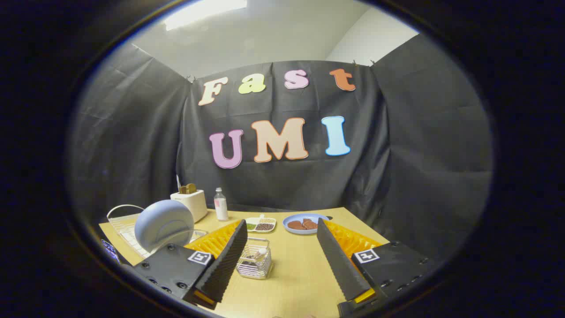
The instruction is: Take the plate from the dish rack, then take the spoon from the basket and place it into the plate.
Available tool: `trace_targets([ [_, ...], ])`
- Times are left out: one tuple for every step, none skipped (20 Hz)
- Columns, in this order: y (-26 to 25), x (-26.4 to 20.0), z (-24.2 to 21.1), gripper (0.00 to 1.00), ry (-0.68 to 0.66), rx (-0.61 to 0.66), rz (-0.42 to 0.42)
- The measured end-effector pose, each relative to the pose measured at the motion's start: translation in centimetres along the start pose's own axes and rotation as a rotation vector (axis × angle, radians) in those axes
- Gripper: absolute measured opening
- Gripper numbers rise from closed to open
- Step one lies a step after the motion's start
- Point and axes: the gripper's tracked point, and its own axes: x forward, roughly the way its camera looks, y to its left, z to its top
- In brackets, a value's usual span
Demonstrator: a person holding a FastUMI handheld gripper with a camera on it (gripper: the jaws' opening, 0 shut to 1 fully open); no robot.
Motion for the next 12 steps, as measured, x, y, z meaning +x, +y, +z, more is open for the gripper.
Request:
trace_targets([
  [-0.1, 0.1, -0.3, 1.0, 0.008, -0.004, -0.002],
  [-0.4, 0.2, -0.7, 1.0, 0.016, -0.011, -0.006],
  [-0.5, 0.3, -0.8, 1.0, 0.022, -0.018, -0.012],
  [-0.7, 0.3, -0.9, 1.0, 0.024, -0.024, -0.018],
  [-0.8, 0.4, -0.9, 1.0, 0.026, -0.026, -0.022],
  [-0.8, 0.3, -0.9, 1.0, 0.027, -0.024, -0.023],
  [-0.9, 0.4, -1.0, 1.0, 0.027, -0.019, -0.025],
  [-1.1, 0.4, -0.9, 1.0, 0.028, -0.012, -0.027],
  [-1.3, 0.3, -1.0, 1.0, 0.028, -0.004, -0.029],
  [-1.5, 0.3, -0.9, 1.0, 0.029, 0.003, -0.031],
  [-1.6, 0.3, -1.0, 1.0, 0.029, 0.01, -0.029],
  [-1.7, 0.3, -0.9, 1.0, 0.029, 0.017, -0.028],
])
